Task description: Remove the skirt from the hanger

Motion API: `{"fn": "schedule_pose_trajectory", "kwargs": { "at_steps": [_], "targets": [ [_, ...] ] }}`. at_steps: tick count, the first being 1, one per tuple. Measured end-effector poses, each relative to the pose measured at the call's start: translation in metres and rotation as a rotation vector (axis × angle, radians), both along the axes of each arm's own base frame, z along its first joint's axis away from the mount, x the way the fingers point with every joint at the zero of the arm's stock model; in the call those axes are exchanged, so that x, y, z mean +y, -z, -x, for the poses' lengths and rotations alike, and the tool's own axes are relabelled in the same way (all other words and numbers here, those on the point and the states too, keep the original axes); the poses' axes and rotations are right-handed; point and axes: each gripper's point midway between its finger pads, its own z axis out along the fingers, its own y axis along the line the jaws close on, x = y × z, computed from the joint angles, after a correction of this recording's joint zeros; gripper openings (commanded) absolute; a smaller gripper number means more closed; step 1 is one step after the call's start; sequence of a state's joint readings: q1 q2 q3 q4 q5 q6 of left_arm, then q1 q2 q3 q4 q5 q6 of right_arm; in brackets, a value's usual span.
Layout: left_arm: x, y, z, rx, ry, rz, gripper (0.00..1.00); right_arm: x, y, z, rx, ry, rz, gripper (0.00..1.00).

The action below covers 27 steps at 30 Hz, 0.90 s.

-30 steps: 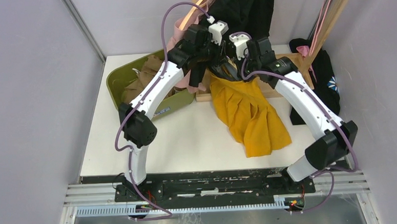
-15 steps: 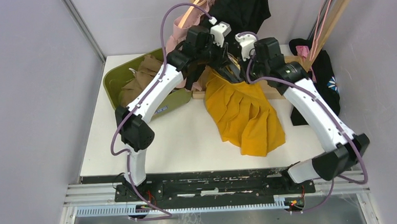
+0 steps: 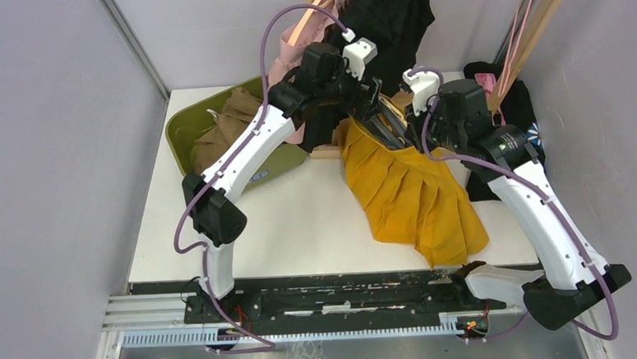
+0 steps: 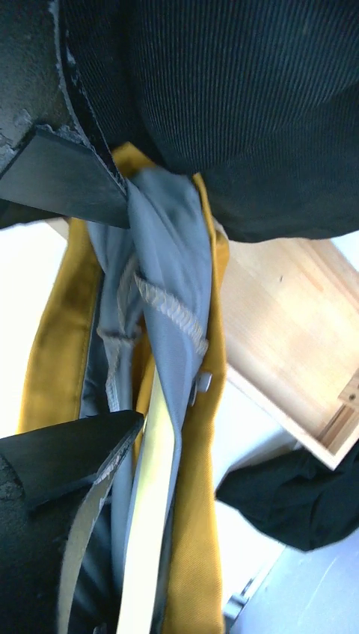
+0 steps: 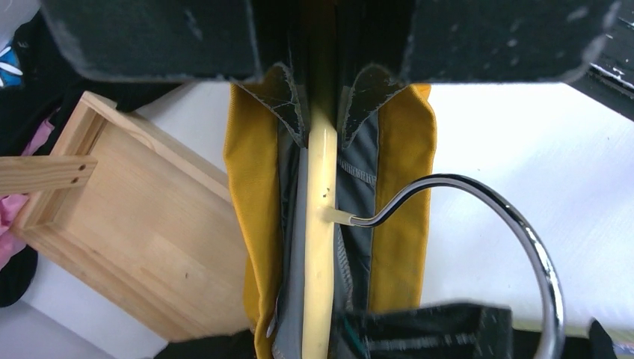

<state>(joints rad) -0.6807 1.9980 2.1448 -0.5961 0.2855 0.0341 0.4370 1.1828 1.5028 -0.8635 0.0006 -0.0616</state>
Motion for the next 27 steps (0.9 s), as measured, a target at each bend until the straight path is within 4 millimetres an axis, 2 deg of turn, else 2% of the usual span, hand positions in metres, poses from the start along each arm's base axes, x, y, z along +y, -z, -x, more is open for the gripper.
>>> {"fn": "schedule_pose_trajectory", "kwargs": {
  "at_steps": [6, 12, 16, 21, 27],
  "targets": [
    [0.027, -0.012, -0.020, -0.111, -0.118, -0.076, 0.99, -0.005, 0.014, 0.011, 0.053, 0.000, 0.026, 0.01],
    [0.045, -0.007, -0.021, -0.145, -0.156, -0.127, 1.00, -0.017, 0.006, 0.034, 0.046, -0.002, 0.031, 0.01],
    [0.045, -0.001, -0.021, -0.138, -0.149, -0.132, 0.99, -0.022, 0.003, 0.044, 0.046, -0.003, 0.035, 0.01],
    [0.040, -0.002, -0.018, -0.124, -0.123, -0.110, 0.99, -0.022, 0.005, 0.044, 0.054, -0.003, 0.038, 0.01],
    [0.022, -0.008, -0.003, -0.086, -0.038, -0.027, 0.99, -0.021, 0.008, 0.041, 0.065, -0.003, 0.043, 0.01]
  ]
}}
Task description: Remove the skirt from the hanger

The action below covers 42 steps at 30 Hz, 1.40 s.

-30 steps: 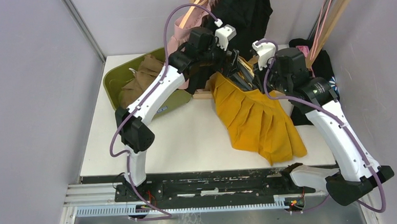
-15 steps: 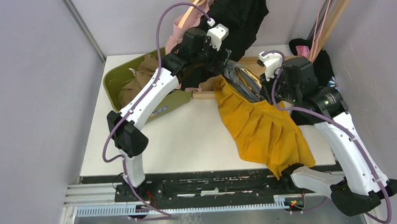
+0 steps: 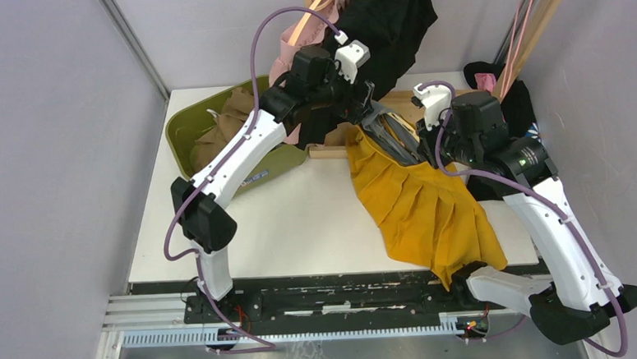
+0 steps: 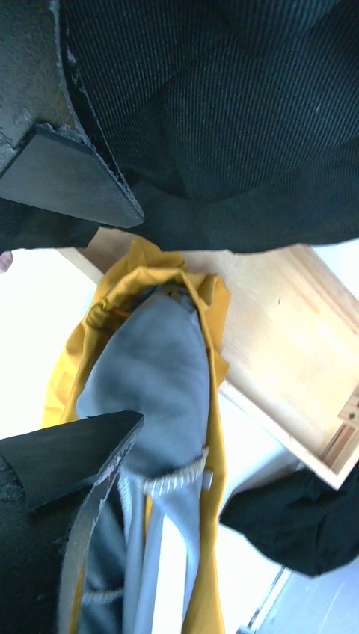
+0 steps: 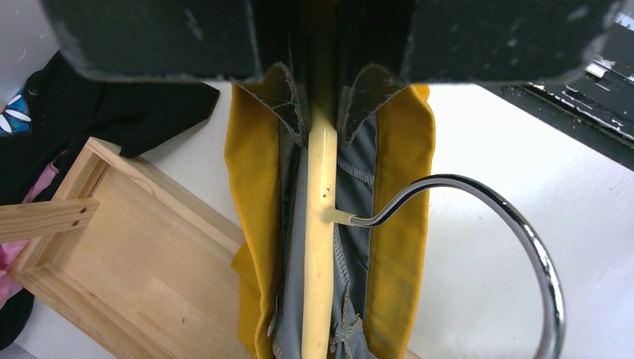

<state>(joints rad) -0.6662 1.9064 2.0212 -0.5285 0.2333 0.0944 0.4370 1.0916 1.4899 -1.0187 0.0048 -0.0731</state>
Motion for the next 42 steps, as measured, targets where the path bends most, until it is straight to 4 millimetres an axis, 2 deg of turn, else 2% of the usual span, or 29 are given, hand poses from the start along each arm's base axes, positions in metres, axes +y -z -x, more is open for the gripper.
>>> {"fn": "schedule_pose_trajectory", "kwargs": {
  "at_steps": [7, 12, 18, 21, 22, 23, 24, 25, 29, 34, 37, 42],
  "targets": [
    [-0.009, 0.009, 0.025, 0.052, 0.106, 0.028, 0.98, 0.002, 0.000, -0.005, 0.005, -0.001, 0.006, 0.01],
    [-0.011, 0.022, 0.026, 0.078, 0.111, 0.021, 0.98, 0.002, -0.003, -0.005, -0.001, -0.001, 0.003, 0.01],
    [-0.024, 0.031, 0.022, 0.104, 0.137, 0.056, 0.97, 0.003, -0.005, -0.006, -0.005, -0.002, 0.000, 0.01],
    [-0.032, 0.050, 0.015, 0.139, 0.138, 0.052, 0.86, 0.003, -0.006, -0.007, -0.002, -0.003, -0.001, 0.01],
    [-0.036, 0.058, 0.013, 0.152, 0.141, 0.050, 0.73, 0.004, -0.006, -0.006, 0.000, -0.003, -0.001, 0.01],
    [-0.038, 0.062, 0.011, 0.159, 0.145, 0.048, 0.48, 0.004, -0.006, -0.006, 0.001, -0.003, -0.001, 0.01],
    [-0.041, 0.067, 0.009, 0.167, 0.149, 0.046, 0.15, 0.003, -0.005, -0.006, 0.006, -0.003, 0.001, 0.01],
    [-0.044, 0.070, 0.007, 0.176, 0.153, 0.048, 0.05, 0.002, -0.003, -0.005, 0.012, -0.001, 0.006, 0.01],
    [-0.053, 0.072, 0.007, 0.193, 0.184, 0.061, 0.03, 0.002, -0.002, -0.005, 0.016, 0.002, 0.011, 0.01],
    [-0.051, 0.064, 0.006, 0.191, 0.186, 0.067, 0.03, 0.004, -0.002, -0.010, 0.014, 0.006, 0.005, 0.01],
    [-0.049, 0.060, 0.004, 0.191, 0.178, 0.073, 0.03, 0.008, 0.002, -0.018, 0.013, 0.008, 0.001, 0.01],
    [-0.048, 0.055, 0.005, 0.204, 0.167, 0.087, 0.03, 0.022, 0.021, -0.043, 0.042, 0.013, -0.003, 0.01]
  ]
}}
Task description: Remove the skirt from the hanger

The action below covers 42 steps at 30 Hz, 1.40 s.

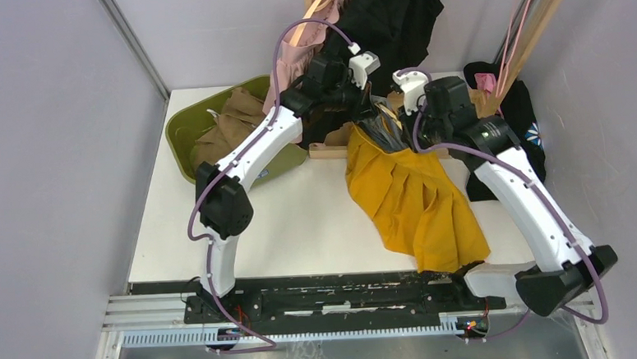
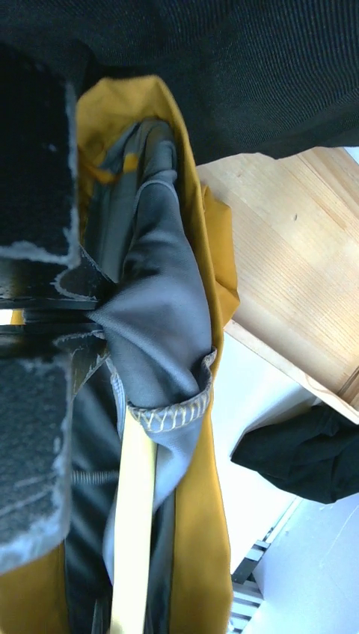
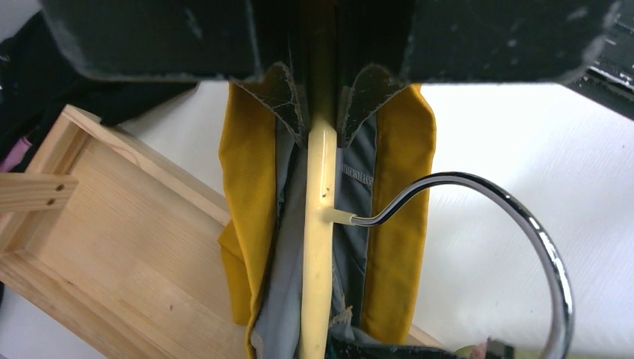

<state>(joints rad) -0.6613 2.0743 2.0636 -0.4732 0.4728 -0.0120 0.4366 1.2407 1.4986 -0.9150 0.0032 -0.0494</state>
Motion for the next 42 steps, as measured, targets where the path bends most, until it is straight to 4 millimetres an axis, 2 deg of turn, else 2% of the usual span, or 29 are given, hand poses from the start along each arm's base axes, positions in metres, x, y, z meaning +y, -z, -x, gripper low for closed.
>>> {"fn": "schedule_pose_trajectory", "kwargs": {
  "at_steps": [4, 7, 11, 15, 18, 21, 26, 29, 33, 39, 42],
  "targets": [
    [0.001, -0.001, 0.000, 0.013, -0.011, 0.006, 0.03, 0.012, 0.017, -0.020, 0.027, 0.007, -0.009, 0.01],
    [0.005, 0.001, -0.003, 0.016, -0.032, -0.007, 0.03, 0.015, 0.025, -0.024, 0.034, 0.010, -0.018, 0.01],
    [0.010, 0.000, -0.006, 0.027, -0.045, -0.008, 0.03, 0.011, 0.029, -0.015, 0.025, 0.012, -0.025, 0.01],
    [0.018, -0.018, -0.012, 0.018, -0.053, 0.013, 0.03, 0.002, 0.028, 0.000, 0.008, 0.017, -0.028, 0.01],
    [0.032, -0.033, -0.029, -0.007, -0.086, 0.034, 0.03, -0.002, 0.021, 0.008, -0.013, 0.018, -0.036, 0.01],
    [0.043, -0.037, -0.053, -0.025, -0.092, 0.070, 0.03, -0.005, 0.018, 0.017, -0.019, 0.012, -0.040, 0.01],
    [0.045, -0.018, -0.077, -0.006, -0.059, 0.116, 0.03, -0.009, 0.015, 0.029, -0.012, 0.006, -0.040, 0.01],
    [0.042, 0.001, -0.081, 0.044, -0.024, 0.136, 0.03, -0.012, 0.015, 0.037, 0.010, 0.001, -0.027, 0.01],
    [0.033, 0.019, -0.071, 0.119, 0.055, 0.163, 0.03, -0.018, 0.003, 0.049, 0.028, -0.003, -0.016, 0.01],
    [0.027, 0.018, -0.058, 0.146, 0.140, 0.197, 0.03, -0.024, -0.030, 0.062, 0.007, -0.014, -0.016, 0.01],
    [0.025, 0.016, -0.055, 0.149, 0.161, 0.212, 0.03, -0.026, -0.036, 0.067, 0.006, -0.018, -0.010, 0.01]
  ]
}}
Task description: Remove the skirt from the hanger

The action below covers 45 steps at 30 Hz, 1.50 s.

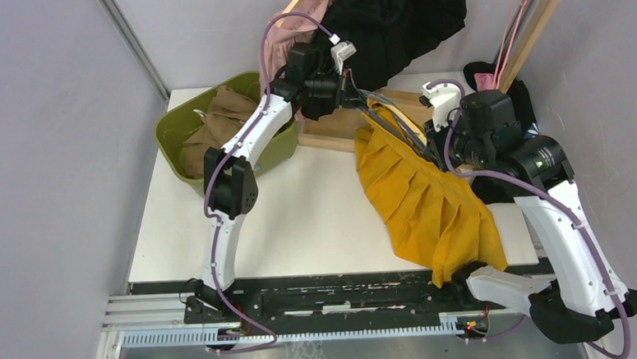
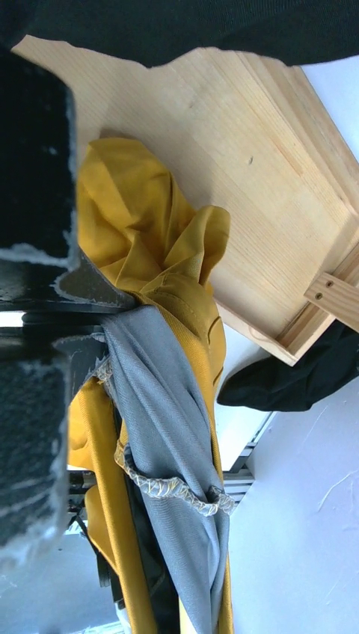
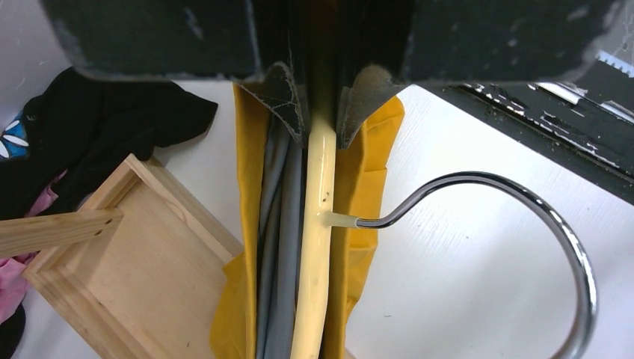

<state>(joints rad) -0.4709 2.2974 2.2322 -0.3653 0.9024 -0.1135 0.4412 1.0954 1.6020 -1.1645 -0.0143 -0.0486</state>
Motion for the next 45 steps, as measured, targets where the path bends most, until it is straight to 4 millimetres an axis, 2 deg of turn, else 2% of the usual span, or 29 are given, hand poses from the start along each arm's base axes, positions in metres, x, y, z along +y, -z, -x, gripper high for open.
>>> {"fn": "schedule_pose_trajectory", "kwargs": {
  "at_steps": [5, 11, 22, 26, 28, 29, 31, 33, 34, 35, 36, 41, 45],
  "targets": [
    [-0.001, 0.007, 0.006, 0.015, 0.026, 0.007, 0.03, -0.005, -0.001, 0.003, 0.002, 0.005, 0.027, 0.01],
    [0.001, 0.005, 0.014, 0.026, 0.046, 0.012, 0.03, -0.012, -0.029, 0.001, -0.053, 0.014, 0.051, 0.01],
    [0.000, -0.009, 0.022, 0.013, 0.083, 0.047, 0.03, -0.027, -0.064, 0.004, -0.148, 0.047, 0.084, 0.01],
    [0.000, -0.012, 0.022, 0.004, 0.080, 0.049, 0.03, -0.026, -0.061, 0.004, -0.144, 0.048, 0.082, 0.01],
    [0.002, -0.011, 0.018, 0.005, 0.053, 0.036, 0.04, -0.023, -0.050, 0.001, -0.137, 0.053, 0.066, 0.01],
    [0.003, -0.010, 0.016, 0.006, 0.034, 0.026, 0.08, -0.022, -0.043, 0.000, -0.128, 0.056, 0.062, 0.01],
    [0.007, -0.006, 0.014, 0.017, -0.010, -0.002, 0.31, -0.018, -0.029, -0.002, -0.114, 0.060, 0.046, 0.01],
    [0.014, -0.002, 0.014, 0.025, -0.055, -0.036, 0.45, -0.013, -0.021, -0.006, -0.107, 0.057, 0.029, 0.01],
    [0.018, 0.000, 0.012, 0.022, -0.084, -0.057, 0.59, -0.012, -0.019, -0.007, -0.105, 0.057, 0.021, 0.01],
    [0.022, 0.000, 0.011, 0.016, -0.113, -0.078, 0.84, -0.010, -0.018, -0.008, -0.103, 0.056, 0.016, 0.01],
    [0.025, 0.000, 0.010, 0.010, -0.133, -0.094, 0.99, -0.010, -0.018, -0.008, -0.102, 0.056, 0.011, 0.01],
    [0.046, -0.004, 0.015, -0.022, -0.234, -0.197, 0.99, -0.004, -0.022, -0.009, -0.109, 0.037, -0.017, 0.01],
    [0.056, -0.023, 0.030, -0.068, -0.278, -0.242, 0.99, 0.003, -0.020, -0.008, -0.098, 0.015, -0.044, 0.01]
  ]
}}
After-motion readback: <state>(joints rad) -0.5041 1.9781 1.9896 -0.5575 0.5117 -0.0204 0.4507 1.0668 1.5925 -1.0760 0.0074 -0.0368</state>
